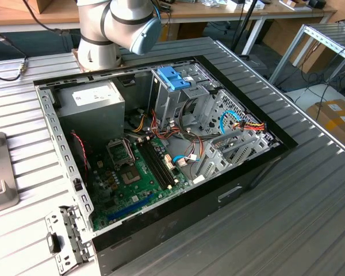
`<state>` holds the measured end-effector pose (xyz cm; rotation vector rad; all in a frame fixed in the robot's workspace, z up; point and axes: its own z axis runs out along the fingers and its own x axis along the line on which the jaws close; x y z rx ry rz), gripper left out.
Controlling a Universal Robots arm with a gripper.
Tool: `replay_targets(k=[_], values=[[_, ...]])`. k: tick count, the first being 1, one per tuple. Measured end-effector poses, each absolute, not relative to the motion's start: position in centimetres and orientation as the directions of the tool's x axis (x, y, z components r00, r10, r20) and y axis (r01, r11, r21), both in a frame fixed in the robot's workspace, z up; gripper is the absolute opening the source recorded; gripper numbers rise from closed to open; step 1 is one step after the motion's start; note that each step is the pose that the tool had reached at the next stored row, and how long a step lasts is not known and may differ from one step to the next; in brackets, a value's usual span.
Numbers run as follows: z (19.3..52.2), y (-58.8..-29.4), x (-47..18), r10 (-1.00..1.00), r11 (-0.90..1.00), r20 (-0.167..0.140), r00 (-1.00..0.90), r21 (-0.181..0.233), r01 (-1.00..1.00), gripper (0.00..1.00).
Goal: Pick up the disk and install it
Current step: 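Pick up the disk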
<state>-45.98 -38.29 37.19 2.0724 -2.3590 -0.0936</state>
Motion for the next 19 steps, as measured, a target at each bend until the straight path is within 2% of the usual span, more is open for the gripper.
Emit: replay_targets(k=[19], values=[[36.71,-38.21,-45.99,-0.991,0.128,-0.039,-0.130,0.045,-0.991,0.54]])
